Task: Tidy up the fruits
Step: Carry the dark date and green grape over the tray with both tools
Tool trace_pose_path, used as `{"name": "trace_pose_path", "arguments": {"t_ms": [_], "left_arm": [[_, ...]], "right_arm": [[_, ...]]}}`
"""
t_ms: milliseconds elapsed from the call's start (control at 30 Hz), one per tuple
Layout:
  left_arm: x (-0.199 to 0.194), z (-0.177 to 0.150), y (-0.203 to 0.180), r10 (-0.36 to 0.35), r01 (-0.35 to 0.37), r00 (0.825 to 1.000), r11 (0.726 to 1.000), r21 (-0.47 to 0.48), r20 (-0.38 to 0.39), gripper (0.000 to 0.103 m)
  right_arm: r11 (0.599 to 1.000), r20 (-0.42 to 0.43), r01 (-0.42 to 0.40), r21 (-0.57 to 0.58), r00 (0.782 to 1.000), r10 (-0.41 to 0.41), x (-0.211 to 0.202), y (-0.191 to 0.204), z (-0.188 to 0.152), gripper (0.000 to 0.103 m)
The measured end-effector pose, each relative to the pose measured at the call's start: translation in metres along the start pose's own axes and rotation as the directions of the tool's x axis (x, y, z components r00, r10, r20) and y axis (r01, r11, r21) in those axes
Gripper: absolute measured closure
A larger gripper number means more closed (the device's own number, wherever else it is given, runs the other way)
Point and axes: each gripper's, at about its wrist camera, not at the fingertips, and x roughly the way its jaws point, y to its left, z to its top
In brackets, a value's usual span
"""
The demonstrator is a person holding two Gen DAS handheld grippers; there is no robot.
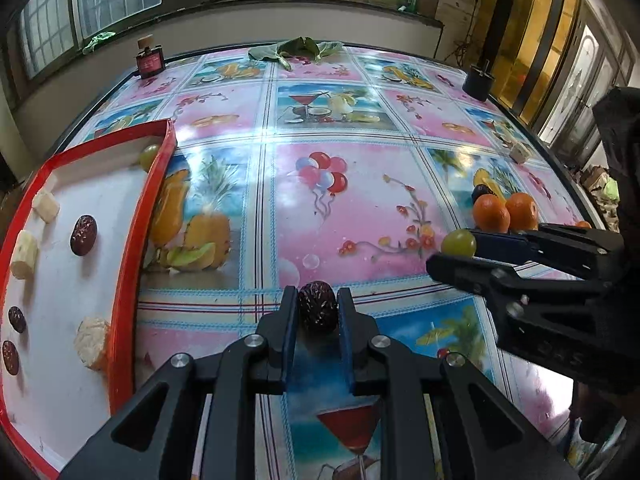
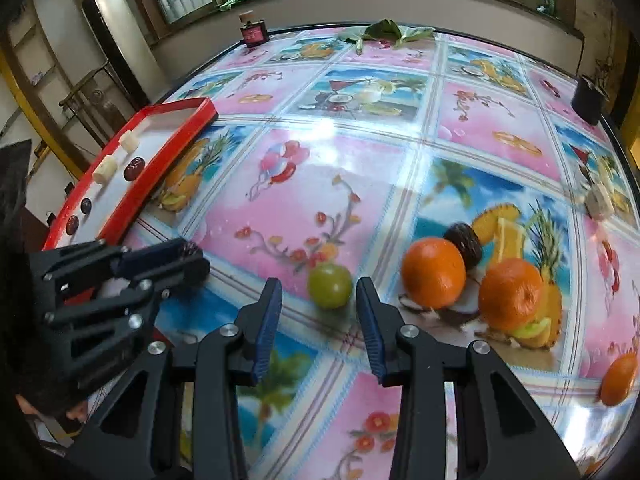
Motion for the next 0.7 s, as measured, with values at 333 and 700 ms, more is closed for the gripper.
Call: {"name": "trace_pose_path", "arguments": {"t_ms": [333,700], "left_arm": [[-0.008,-0.011,-0.001,-0.017,0.017,1.0,1.0,-0.002,0.001,0.085],[-0.031,-0.039,-0.009,-0.101,0.102,0.994,0.995,0.012,-0.032,0.085]], "right_arm": [[0.998,0.01,0.063,-0.002,0.998,-0.063,-0.015,0.009,-0.005,0.079],[0.999,-0.037,0.038,0.021,0.999,-0.037,-0.041,0.033,-0.053,0.079]]}}
